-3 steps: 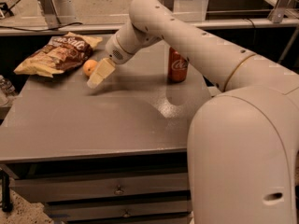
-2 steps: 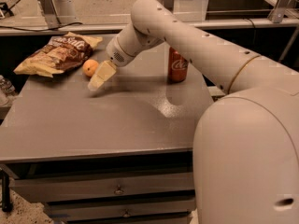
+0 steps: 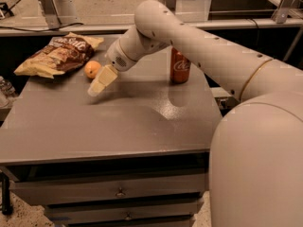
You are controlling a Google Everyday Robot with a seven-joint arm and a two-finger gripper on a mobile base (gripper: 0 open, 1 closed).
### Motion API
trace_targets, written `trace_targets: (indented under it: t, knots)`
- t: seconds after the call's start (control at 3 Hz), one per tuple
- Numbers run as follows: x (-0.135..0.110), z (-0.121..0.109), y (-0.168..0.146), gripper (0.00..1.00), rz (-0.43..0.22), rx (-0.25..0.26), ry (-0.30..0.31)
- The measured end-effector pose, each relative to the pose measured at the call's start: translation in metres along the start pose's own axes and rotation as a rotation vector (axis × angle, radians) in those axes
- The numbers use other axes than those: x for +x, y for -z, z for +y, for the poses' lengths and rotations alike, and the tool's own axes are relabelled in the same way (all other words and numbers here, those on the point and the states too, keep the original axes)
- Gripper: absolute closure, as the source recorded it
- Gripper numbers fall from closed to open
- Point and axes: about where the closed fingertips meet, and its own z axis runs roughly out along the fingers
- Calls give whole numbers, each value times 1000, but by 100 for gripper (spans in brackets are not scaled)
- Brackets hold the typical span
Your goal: Move orange near brown chip bag
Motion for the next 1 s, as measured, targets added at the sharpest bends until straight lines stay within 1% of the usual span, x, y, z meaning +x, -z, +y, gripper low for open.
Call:
trace_targets:
  t: [0.33, 0.67, 1.0]
  knots:
    - [-7, -5, -4, 0, -7, 5, 2]
    - [-13, -17, -8, 0, -10, 16, -2]
    - [-19, -20, -16, 17, -11, 12, -2]
